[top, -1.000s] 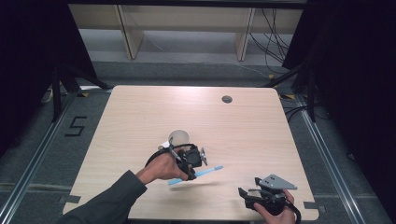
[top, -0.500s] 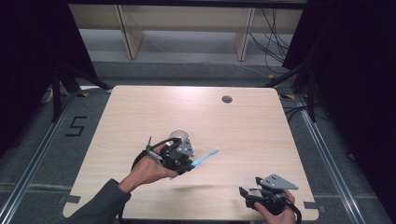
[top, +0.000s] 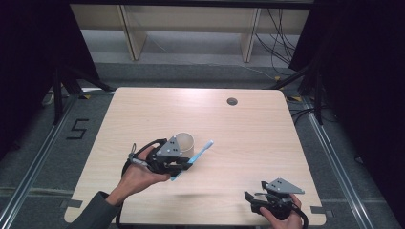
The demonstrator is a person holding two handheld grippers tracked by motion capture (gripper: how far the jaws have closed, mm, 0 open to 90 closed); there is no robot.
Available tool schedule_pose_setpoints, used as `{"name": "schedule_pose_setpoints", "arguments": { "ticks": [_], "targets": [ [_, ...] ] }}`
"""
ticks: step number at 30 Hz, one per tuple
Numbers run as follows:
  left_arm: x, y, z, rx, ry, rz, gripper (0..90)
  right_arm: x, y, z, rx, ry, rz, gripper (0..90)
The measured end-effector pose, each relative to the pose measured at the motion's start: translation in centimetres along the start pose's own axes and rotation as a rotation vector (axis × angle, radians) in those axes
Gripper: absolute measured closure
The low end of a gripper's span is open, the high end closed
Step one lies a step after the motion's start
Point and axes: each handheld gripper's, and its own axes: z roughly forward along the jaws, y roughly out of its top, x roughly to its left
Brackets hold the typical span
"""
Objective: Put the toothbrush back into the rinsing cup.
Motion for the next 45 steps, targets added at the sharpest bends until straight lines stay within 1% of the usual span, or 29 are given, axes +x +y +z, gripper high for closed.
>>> {"name": "schedule_pose_setpoints", "arguments": {
  "ticks": [2,3,4,5,6,8,9,10,11,12,13,14,15,16,17,18,19,20,22,24,25,26,28,34,35,36,39,41,45],
  "targets": [
    [0.2,-0.3,-0.6,-0.009,0.013,-0.001,78.5,0.0,0.0,-0.1,0.007,-0.008,0.007,25.5],
    [0.2,-0.4,-0.8,-0.029,0.024,-0.015,78.5,0.2,-0.1,0.0,0.005,-0.003,0.028,25.5],
    [0.3,-0.5,-1.0,-0.036,0.021,-0.021,78.5,0.2,0.0,-0.1,0.005,-0.004,0.030,25.5],
    [0.4,-0.6,-1.3,-0.038,0.028,-0.016,78.5,0.0,0.0,-0.1,0.001,-0.009,0.010,25.5],
    [0.5,-0.7,-1.6,-0.049,0.036,-0.021,78.5,0.0,0.0,0.0,0.001,-0.008,0.009,25.5],
    [0.6,-0.9,-1.9,-0.078,0.050,-0.037,78.5,0.2,0.0,0.0,0.013,-0.002,0.031,25.4],
    [0.7,-0.9,-2.1,-0.091,0.050,-0.049,78.5,0.2,0.0,0.0,0.010,-0.003,0.028,25.4],
    [0.8,-1.0,-2.3,-0.085,0.051,-0.038,78.5,0.0,0.0,0.0,0.007,-0.009,0.010,25.5],
    [0.7,-1.0,-2.3,-0.104,0.061,-0.051,78.5,0.1,0.0,0.0,0.008,-0.009,0.009,25.5],
    [0.7,-1.0,-2.4,-0.109,0.056,-0.058,78.5,0.0,0.0,0.0,0.008,-0.010,0.009,25.5],
    [0.8,-1.0,-2.6,-0.113,0.054,-0.060,78.5,0.2,0.0,0.0,0.012,-0.005,0.029,25.4],
    [0.8,-1.0,-2.8,-0.111,0.056,-0.059,78.5,0.2,0.0,0.0,0.012,-0.004,0.033,25.5],
    [0.9,-1.0,-2.9,-0.131,0.053,-0.064,78.5,0.0,0.0,0.0,0.006,-0.011,0.009,25.5],
    [1.0,-1.0,-3.1,-0.134,0.058,-0.066,78.5,0.0,0.0,0.0,0.003,-0.011,0.006,25.5],
    [1.0,-1.1,-3.1,-0.147,0.066,-0.067,78.5,0.0,0.0,0.0,0.001,-0.013,0.003,25.5],
    [1.1,-1.1,-3.2,-0.155,0.066,-0.071,78.5,0.2,-0.1,0.0,0.007,-0.005,0.028,25.4],
    [1.2,-1.1,-3.3,-0.148,0.067,-0.070,78.5,0.2,0.0,0.0,0.010,-0.003,0.033,25.5],
    [1.2,-1.2,-3.4,-0.155,0.075,-0.074,78.5,0.0,0.0,0.0,0.006,-0.010,0.009,25.5],
    [1.2,-1.2,-3.4,-0.169,0.067,-0.075,78.4,0.1,0.0,0.0,0.010,0.003,0.010,25.5],
    [1.0,-1.2,-3.3,-0.182,0.081,-0.071,78.5,0.1,0.0,0.0,0.008,-0.004,0.012,25.4],
    [0.9,-1.3,-3.3,-0.175,0.079,-0.062,78.4,0.1,0.0,-0.1,0.004,-0.012,0.009,25.5],
    [0.8,-1.3,-3.2,-0.183,0.084,-0.062,78.5,0.1,0.0,0.0,0.006,-0.006,0.011,25.5],
    [0.8,-1.4,-3.1,-0.204,0.080,-0.074,78.5,0.1,0.0,0.0,0.007,-0.001,0.011,25.4],
    [0.8,-1.4,-3.2,-0.223,0.083,-0.084,78.4,0.0,0.0,0.0,0.002,-0.005,0.007,25.4],
    [0.8,-1.4,-3.3,-0.238,0.090,-0.090,78.5,0.2,-0.1,0.0,0.005,-0.002,0.033,25.4],
    [0.8,-1.4,-3.3,-0.247,0.086,-0.093,78.5,0.2,0.0,0.0,0.005,-0.001,0.034,25.4],
    [0.9,-1.4,-3.5,-0.252,0.094,-0.095,78.4,0.2,-0.1,0.0,0.009,0.001,0.035,25.3],
    [0.9,-1.5,-3.7,-0.268,0.108,-0.106,78.4,0.1,0.0,0.1,0.001,0.001,0.013,25.0],
    [1.1,-1.7,-4.1,-0.300,0.129,-0.117,78.5,0.1,0.0,0.1,0.008,0.002,0.015,25.1]
  ]
}}
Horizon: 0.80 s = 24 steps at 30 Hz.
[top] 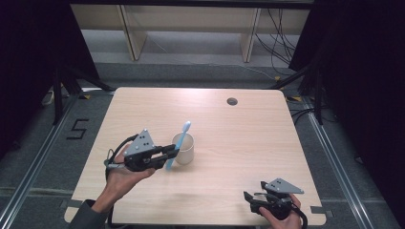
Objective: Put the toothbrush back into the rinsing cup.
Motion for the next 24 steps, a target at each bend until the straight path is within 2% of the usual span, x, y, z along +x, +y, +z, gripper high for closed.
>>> {"name": "schedule_pose_setpoints", "arguments": {
  "ticks": [3,5,6,8,10,12,20,21,24],
  "targets": [
    [0.2,0.0,-0.3,-0.021,0.031,0.002,78.5,0.0,0.0,0.1,-0.006,0.001,0.003,25.0],
    [0.4,-0.1,-0.5,-0.046,0.044,-0.004,78.5,0.2,-0.1,0.0,0.012,0.012,0.034,25.0],
    [0.6,0.0,-0.7,-0.058,0.053,-0.010,78.5,0.0,0.0,0.1,-0.008,0.009,0.002,25.0],
    [1.0,-0.1,-0.8,-0.091,0.046,-0.030,78.5,0.0,0.0,0.0,-0.002,0.006,-0.001,25.0],
    [1.3,-0.2,-0.9,-0.105,0.062,-0.033,78.5,0.0,0.0,0.1,0.001,0.021,0.006,24.8],
    [1.5,-0.3,-0.9,-0.127,0.069,-0.031,78.5,0.1,0.0,0.1,0.003,0.013,0.007,24.8],
    [2.3,-1.1,-0.8,-0.177,0.093,-0.031,78.5,0.0,0.0,0.1,-0.004,0.011,-0.005,24.8],
    [2.5,-1.2,-0.7,-0.182,0.092,-0.038,78.5,0.1,0.0,0.0,0.002,0.010,0.008,24.8],
    [2.8,-1.6,-0.6,-0.193,0.105,-0.054,78.5,0.1,0.0,0.1,0.002,0.004,-0.001,24.8]
  ]
}}
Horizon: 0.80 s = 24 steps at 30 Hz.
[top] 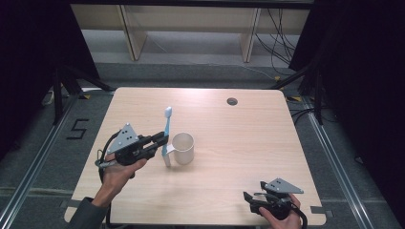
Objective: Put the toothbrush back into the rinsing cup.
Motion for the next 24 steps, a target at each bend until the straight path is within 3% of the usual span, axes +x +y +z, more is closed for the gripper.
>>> {"name": "schedule_pose_setpoints", "arguments": {
  "ticks": [6,11,12,14,22,24],
  "targets": [
    [0.4,-0.4,0.0,-0.028,0.028,-0.011,78.4,0.0,0.0,0.1,-0.001,0.016,0.008,24.8],
    [0.8,-0.9,0.1,-0.049,0.046,-0.007,78.5,0.0,0.0,0.0,-0.006,-0.002,-0.002,24.8],
    [0.8,-1.0,0.1,-0.050,0.044,-0.011,78.5,0.2,-0.1,0.0,0.002,0.007,0.028,24.8],
    [0.9,-1.3,0.2,-0.054,0.050,-0.007,78.4,0.0,0.0,0.0,-0.005,0.000,-0.001,24.3],
    [1.1,-1.7,0.6,-0.096,0.041,0.002,78.5,0.1,-0.1,0.2,0.002,0.012,0.010,24.3],
    [1.2,-1.8,0.5,-0.087,0.047,-0.003,78.5,0.0,0.0,0.1,-0.006,-0.001,-0.002,24.3]
  ]
}}
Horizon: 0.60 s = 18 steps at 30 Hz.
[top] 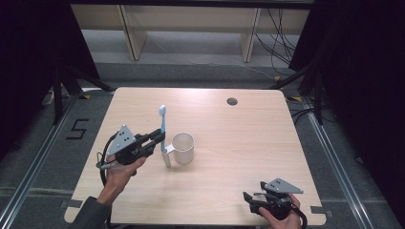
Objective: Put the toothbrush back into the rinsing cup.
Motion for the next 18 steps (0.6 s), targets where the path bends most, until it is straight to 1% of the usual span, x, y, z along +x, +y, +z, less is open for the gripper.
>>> {"name": "schedule_pose_setpoints", "arguments": {
  "ticks": [2,3,4,5,6,7,9,10,11,12,14,15,17,18],
  "targets": [
    [0.0,-0.1,0.0,-0.007,0.002,-0.006,78.4,-0.1,0.0,0.0,0.001,-0.005,-0.008,24.3],
    [0.1,-0.1,0.1,-0.010,0.003,-0.005,78.5,0.0,0.0,0.1,0.006,0.011,0.010,24.3],
    [0.1,-0.2,0.1,-0.013,0.003,-0.005,78.5,0.2,-0.1,0.0,0.010,0.002,0.026,24.3],
    [0.1,-0.3,0.2,-0.017,-0.001,-0.010,78.4,0.0,0.0,0.0,0.001,-0.001,0.000,24.3],
    [0.1,-0.3,0.2,-0.017,0.002,-0.007,78.4,0.0,0.0,0.0,0.006,0.011,0.008,24.3],
    [0.2,-0.4,0.2,-0.019,0.005,-0.003,78.5,0.0,0.0,0.0,0.002,0.001,-0.002,24.3],
    [0.2,-0.5,0.3,-0.022,0.007,-0.011,78.4,0.0,0.0,0.1,0.002,0.007,-0.001,24.3],
    [0.2,-0.6,0.3,-0.021,0.007,-0.013,78.5,0.0,0.0,0.0,-0.001,-0.002,-0.005,24.3],
    [0.2,-0.6,0.3,-0.023,0.008,-0.014,78.5,0.0,0.0,0.0,0.006,0.002,0.001,24.3],
    [0.1,-0.7,0.3,-0.025,0.010,-0.012,78.5,0.0,0.0,0.1,0.003,0.009,-0.004,24.3],
    [0.1,-0.9,0.3,-0.031,0.012,-0.015,78.4,0.0,0.0,0.1,0.005,0.008,0.006,24.3],
    [0.1,-1.0,0.3,-0.035,0.016,-0.014,78.5,0.0,0.0,0.1,0.003,0.004,0.004,24.3],
    [0.1,-1.1,0.3,-0.037,0.011,-0.019,78.5,0.0,0.0,0.0,-0.002,-0.001,-0.007,24.3],
    [0.1,-1.2,0.3,-0.038,0.016,-0.015,78.4,0.0,0.0,0.1,0.001,0.008,-0.005,24.3]
  ]
}}
